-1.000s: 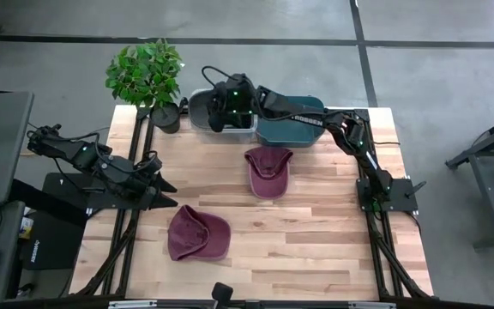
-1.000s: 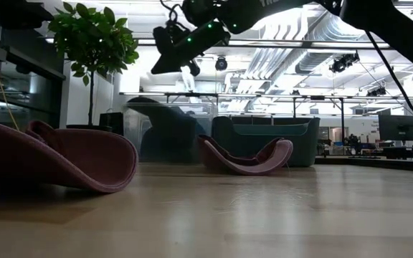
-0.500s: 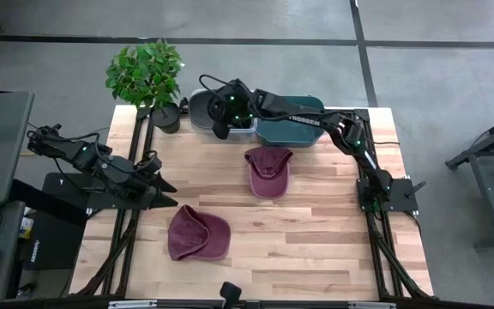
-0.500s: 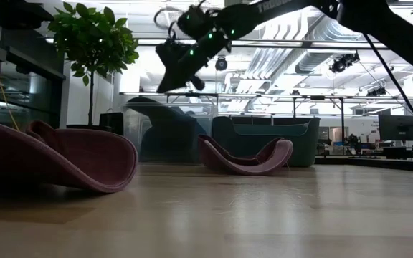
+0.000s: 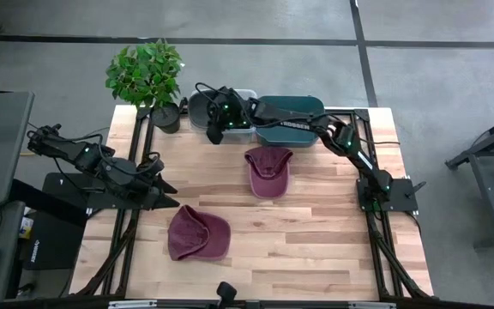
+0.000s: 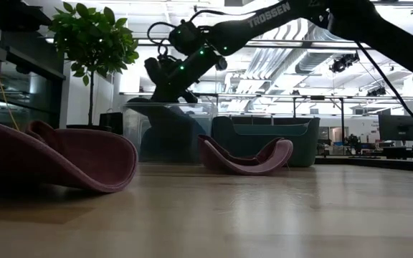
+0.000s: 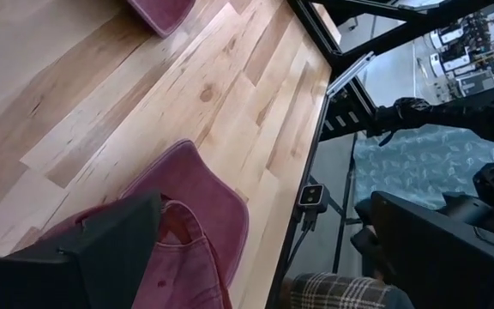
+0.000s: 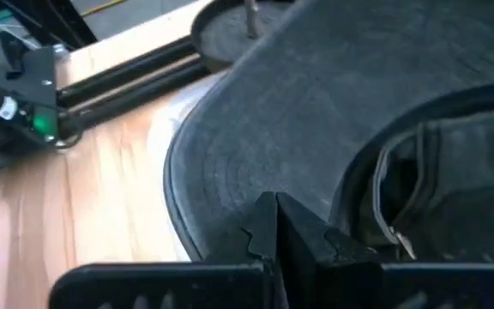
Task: Pick & Place hat
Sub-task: Put the black cap into the transparent bin
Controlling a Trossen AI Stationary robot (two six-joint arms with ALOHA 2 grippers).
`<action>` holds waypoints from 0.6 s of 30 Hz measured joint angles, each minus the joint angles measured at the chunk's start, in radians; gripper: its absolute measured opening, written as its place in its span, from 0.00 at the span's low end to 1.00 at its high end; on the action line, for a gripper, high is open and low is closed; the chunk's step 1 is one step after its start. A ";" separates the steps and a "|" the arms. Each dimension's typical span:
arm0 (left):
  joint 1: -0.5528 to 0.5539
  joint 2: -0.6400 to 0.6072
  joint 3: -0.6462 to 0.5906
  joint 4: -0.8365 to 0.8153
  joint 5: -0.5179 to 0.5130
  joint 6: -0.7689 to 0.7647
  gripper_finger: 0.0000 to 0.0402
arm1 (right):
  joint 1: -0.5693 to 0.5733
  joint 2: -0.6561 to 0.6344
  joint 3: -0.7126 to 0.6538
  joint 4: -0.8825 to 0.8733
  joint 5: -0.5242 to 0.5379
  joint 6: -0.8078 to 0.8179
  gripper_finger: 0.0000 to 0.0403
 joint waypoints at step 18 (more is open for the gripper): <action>0.000 -0.001 0.000 0.034 -0.105 -0.044 0.99 | -0.017 -0.110 0.000 -0.070 0.068 -0.049 0.00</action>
